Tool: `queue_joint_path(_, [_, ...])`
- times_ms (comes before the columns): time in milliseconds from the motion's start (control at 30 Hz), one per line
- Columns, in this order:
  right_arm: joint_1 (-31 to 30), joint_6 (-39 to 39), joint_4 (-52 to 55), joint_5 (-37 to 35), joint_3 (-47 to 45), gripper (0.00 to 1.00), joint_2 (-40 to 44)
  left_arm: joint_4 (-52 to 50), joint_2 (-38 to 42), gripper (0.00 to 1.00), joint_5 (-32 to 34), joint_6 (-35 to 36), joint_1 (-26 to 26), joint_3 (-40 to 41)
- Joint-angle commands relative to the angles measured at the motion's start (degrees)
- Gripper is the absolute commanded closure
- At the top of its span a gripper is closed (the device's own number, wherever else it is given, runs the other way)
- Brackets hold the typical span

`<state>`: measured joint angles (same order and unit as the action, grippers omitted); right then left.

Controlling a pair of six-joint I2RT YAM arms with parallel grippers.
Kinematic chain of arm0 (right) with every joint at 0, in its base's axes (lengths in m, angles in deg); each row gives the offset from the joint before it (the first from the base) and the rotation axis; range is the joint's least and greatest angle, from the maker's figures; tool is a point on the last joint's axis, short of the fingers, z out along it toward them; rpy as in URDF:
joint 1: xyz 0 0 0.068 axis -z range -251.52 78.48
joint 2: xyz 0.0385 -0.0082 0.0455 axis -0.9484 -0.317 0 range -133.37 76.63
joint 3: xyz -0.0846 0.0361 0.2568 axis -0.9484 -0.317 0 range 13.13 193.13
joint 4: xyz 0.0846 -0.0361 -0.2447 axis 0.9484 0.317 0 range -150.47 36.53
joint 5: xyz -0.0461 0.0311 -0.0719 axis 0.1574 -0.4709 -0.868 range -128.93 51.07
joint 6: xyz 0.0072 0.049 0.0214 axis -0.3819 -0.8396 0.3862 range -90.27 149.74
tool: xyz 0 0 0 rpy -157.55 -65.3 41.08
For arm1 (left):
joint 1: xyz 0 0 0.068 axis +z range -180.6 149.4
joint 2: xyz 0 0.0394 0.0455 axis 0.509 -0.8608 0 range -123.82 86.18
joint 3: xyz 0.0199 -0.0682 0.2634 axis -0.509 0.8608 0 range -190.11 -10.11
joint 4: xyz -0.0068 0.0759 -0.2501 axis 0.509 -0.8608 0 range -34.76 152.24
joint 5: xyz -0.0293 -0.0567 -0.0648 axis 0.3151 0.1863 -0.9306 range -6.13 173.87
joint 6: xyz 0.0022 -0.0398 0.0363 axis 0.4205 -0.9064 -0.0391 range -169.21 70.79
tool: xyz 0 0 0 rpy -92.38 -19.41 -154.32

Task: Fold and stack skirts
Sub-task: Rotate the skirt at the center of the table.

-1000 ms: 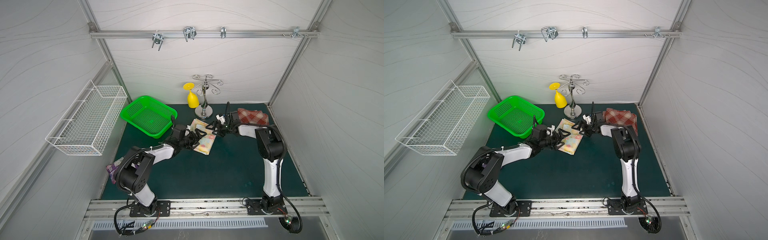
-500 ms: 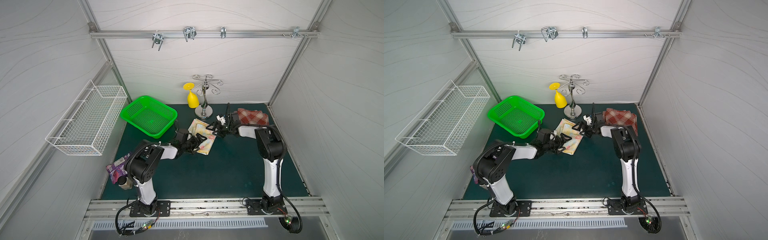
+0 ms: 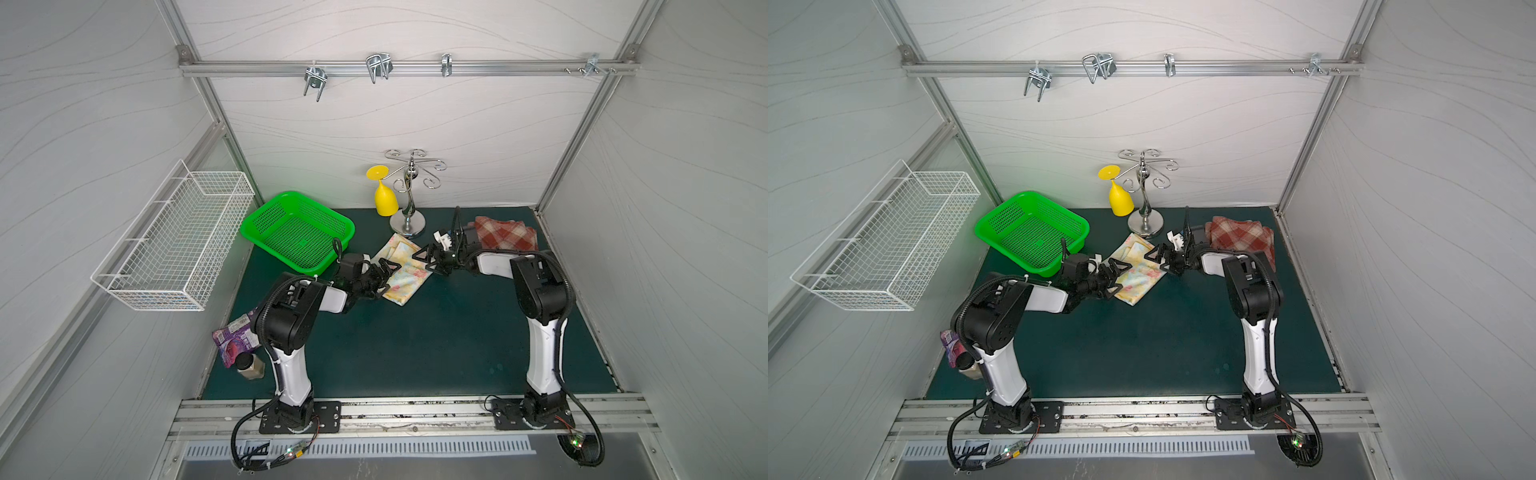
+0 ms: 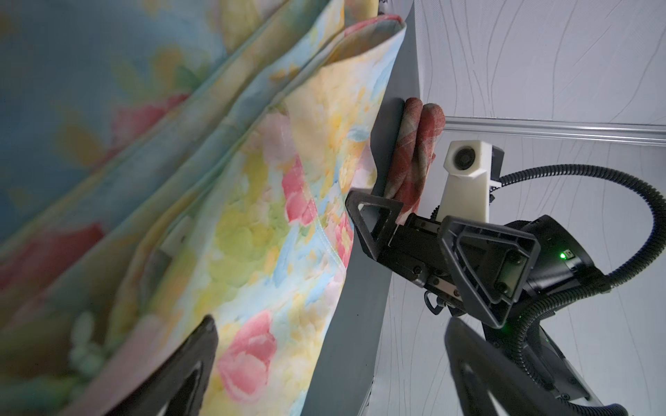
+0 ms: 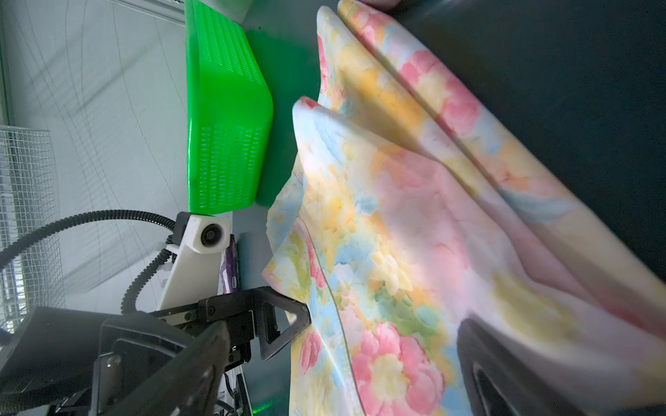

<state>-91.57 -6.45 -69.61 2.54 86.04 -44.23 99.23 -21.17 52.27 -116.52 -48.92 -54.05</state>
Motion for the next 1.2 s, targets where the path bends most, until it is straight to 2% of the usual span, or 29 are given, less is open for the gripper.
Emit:
queue_joint_path(0, [-0.5, 0.1, 3.4, -4.1, -3.1, 0.01, 2.1, -6.5, -3.5, 0.01, 2.8, 0.9, 1.8, -0.1])
queue_joint_path(167, [-1.5, 0.0, 4.8, -7.5, -6.6, 0.01, 5.4, -9.0, -3.4, 0.01, 3.1, 1.9, 2.9, -2.1])
queue_joint_path(333, [-2.5, 0.0, 5.5, -8.9, -8.6, 0.01, 8.1, -18.1, -3.3, 0.01, 3.7, 5.4, 3.4, -7.4])
queue_joint_path(767, [-5.9, 4.7, 8.4, -12.2, -7.0, 0.01, 19.4, -33.6, 3.3, 0.01, 7.3, 14.0, 3.7, -15.5])
queue_joint_path(933, [-5.4, 7.6, 11.6, -8.8, 0.9, 0.01, 14.2, -34.4, 7.4, 0.01, 4.4, 14.0, 3.6, -16.5])
queue_joint_path(1167, [-5.1, 7.9, 11.4, -5.1, 6.3, 0.01, 7.2, -29.4, 13.8, 0.01, -0.7, 10.3, 1.5, -12.5])
